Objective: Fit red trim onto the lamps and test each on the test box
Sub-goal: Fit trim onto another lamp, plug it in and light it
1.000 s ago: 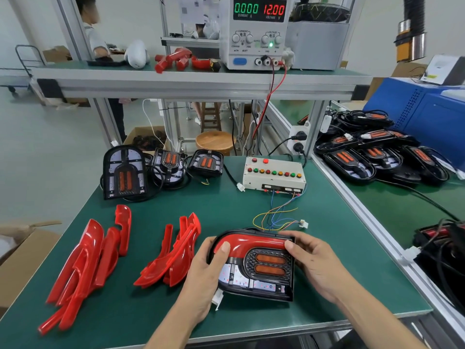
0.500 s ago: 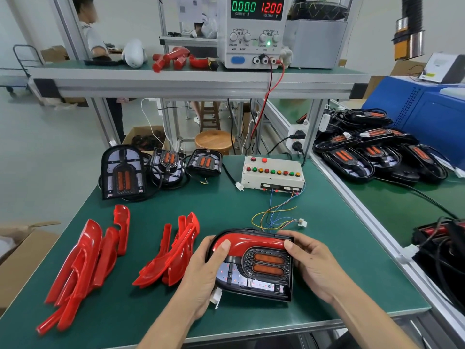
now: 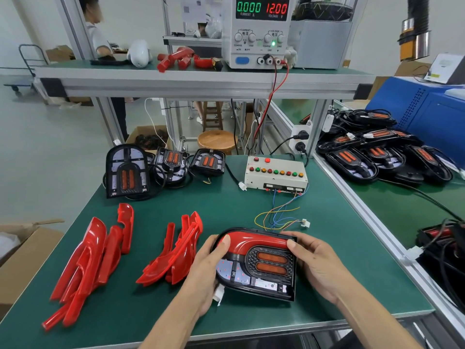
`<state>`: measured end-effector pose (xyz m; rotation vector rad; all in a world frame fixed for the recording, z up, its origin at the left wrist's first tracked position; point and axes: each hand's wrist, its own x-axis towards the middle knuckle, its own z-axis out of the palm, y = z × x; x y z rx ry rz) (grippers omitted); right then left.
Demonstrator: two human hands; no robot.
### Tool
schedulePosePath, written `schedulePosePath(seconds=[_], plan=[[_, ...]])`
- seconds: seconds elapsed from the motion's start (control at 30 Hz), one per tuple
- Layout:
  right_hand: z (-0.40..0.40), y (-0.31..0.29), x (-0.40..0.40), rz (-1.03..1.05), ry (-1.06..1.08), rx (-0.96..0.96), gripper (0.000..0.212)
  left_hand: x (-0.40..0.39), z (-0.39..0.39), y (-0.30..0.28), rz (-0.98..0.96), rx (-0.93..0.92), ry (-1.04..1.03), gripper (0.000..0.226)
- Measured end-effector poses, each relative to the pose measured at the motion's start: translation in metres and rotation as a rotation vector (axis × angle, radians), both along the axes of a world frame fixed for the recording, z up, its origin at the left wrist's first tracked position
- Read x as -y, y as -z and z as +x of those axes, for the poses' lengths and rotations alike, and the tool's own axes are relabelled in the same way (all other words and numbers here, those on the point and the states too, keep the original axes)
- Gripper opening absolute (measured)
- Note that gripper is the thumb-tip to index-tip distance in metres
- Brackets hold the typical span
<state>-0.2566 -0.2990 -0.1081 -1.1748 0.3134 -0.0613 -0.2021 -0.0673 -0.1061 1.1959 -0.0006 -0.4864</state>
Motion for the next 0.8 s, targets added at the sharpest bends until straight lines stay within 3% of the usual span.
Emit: schedulePosePath(seconds=[0.1,0.27,0.8], plan=[[0.000,-0.001,-0.002,0.019,0.018,0.002,0.038,0.001,0.000,-0.002,-0.045,-0.060,0.025,0.050],[-0.001,-0.002,-0.004,0.014,0.026,-0.002,0.038,0.001,-0.002,-0.001,-0.005,0.032,-0.015,0.032],[0.001,-0.008,-0.004,0.054,0.031,0.006,0.040,0.006,0.005,-0.003,-0.065,-0.035,-0.046,0.040]])
